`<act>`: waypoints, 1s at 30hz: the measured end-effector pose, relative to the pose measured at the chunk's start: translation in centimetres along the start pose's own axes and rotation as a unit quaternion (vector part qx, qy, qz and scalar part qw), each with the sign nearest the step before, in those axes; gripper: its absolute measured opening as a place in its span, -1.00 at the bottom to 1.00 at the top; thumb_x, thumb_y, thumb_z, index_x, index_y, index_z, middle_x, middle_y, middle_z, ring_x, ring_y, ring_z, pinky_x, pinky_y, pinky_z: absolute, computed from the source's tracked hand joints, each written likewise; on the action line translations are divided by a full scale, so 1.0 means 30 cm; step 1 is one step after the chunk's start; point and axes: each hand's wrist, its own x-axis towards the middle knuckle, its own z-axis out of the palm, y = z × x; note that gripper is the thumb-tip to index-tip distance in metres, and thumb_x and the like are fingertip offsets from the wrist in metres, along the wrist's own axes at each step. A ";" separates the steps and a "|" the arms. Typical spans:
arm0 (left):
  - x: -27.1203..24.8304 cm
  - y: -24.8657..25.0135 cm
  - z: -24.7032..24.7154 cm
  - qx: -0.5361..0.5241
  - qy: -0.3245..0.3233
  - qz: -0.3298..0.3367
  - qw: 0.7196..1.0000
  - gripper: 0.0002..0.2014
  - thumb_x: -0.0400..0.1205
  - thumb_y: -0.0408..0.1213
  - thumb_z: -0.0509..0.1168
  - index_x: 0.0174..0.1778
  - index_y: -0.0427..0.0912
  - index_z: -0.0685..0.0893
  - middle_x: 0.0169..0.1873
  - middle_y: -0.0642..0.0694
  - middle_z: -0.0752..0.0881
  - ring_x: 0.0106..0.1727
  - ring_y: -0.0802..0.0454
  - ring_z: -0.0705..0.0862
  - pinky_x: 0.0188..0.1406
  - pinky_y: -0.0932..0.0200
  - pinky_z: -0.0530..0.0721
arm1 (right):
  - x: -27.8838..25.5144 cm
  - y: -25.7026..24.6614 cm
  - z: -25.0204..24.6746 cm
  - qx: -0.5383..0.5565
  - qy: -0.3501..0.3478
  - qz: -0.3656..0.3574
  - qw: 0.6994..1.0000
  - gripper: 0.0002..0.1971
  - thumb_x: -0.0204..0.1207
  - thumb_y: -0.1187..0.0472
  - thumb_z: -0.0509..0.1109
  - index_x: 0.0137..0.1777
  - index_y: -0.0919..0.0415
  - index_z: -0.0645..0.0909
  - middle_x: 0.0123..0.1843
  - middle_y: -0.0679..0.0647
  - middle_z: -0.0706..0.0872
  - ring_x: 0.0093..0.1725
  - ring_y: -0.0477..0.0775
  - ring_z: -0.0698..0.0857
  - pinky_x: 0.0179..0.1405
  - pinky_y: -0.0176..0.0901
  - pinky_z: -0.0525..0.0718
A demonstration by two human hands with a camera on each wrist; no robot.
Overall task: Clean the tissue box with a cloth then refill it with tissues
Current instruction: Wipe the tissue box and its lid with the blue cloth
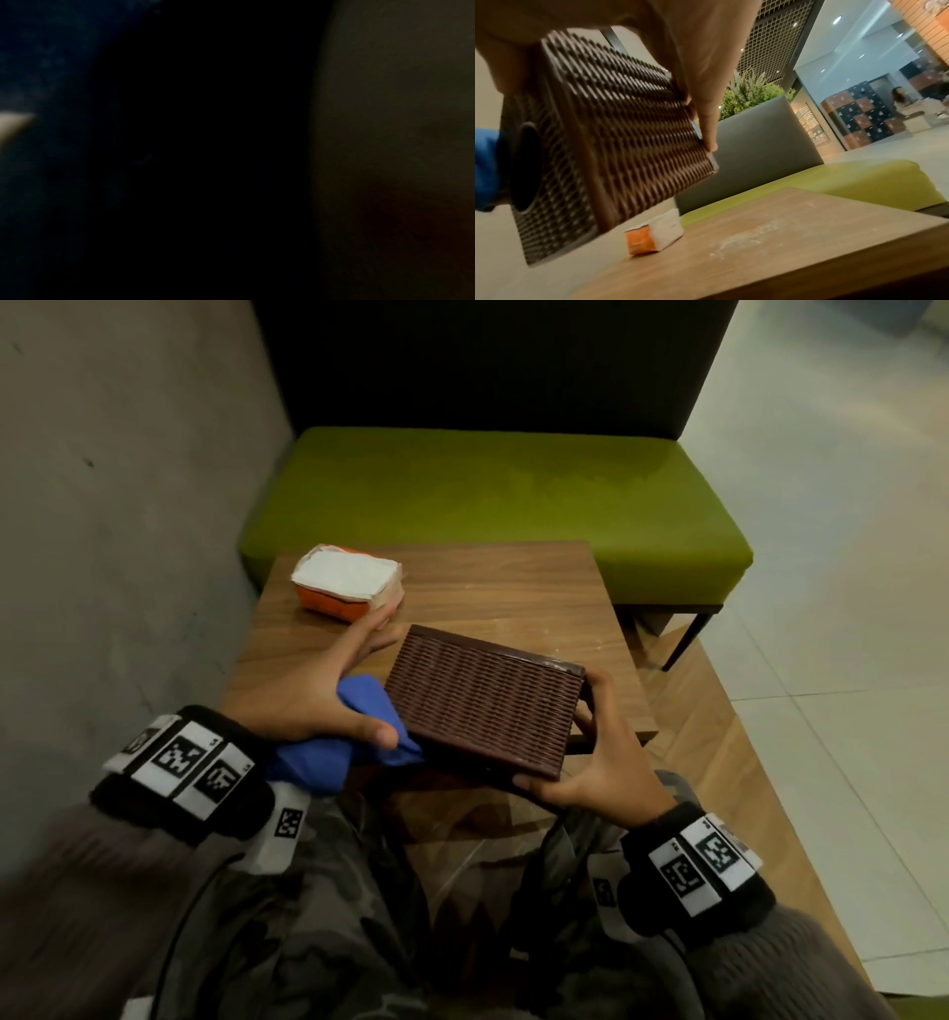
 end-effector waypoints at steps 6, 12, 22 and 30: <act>0.013 0.048 -0.017 0.136 -0.046 -0.051 0.988 0.24 -0.01 0.36 0.56 0.53 0.42 -0.04 0.54 0.17 0.31 0.53 0.21 0.32 0.55 -0.02 0.30 | 0.004 -0.048 -0.024 0.038 -0.041 -0.003 0.998 0.01 0.08 0.07 0.74 0.49 0.02 0.22 0.42 -0.20 0.50 0.46 -0.10 0.55 0.32 0.24 0.64; 0.000 0.047 0.043 0.233 0.007 -0.038 0.972 0.13 0.02 0.32 0.56 0.44 0.43 0.03 0.26 0.01 0.52 0.24 0.02 0.56 0.28 -0.11 0.54 | 0.019 -0.016 -0.044 0.000 -0.073 -0.011 0.997 0.03 0.10 0.05 0.74 0.51 -0.04 0.20 0.46 -0.14 0.46 0.52 -0.11 0.46 0.52 0.13 0.47; 0.042 0.224 0.160 0.504 0.075 -0.009 0.860 0.08 0.18 0.12 0.50 0.55 -0.04 0.06 0.45 0.00 0.32 -0.16 0.00 0.60 -0.37 0.16 0.35 | 0.055 -0.100 0.158 -0.379 -0.001 -0.089 0.921 0.36 0.10 -0.15 0.67 0.68 0.13 -0.25 0.74 0.23 0.01 0.72 0.23 0.01 0.64 0.36 0.05; 0.076 0.208 0.188 0.424 0.055 0.033 0.904 0.16 0.21 0.06 0.55 0.60 0.05 -0.06 0.50 -0.01 0.25 0.08 0.05 0.55 -0.12 0.14 0.56 | 0.108 -0.066 0.214 -0.270 0.099 -0.026 0.957 0.07 0.11 -0.13 0.63 0.53 0.40 0.27 0.37 0.29 0.48 0.36 0.28 0.47 0.46 0.16 0.41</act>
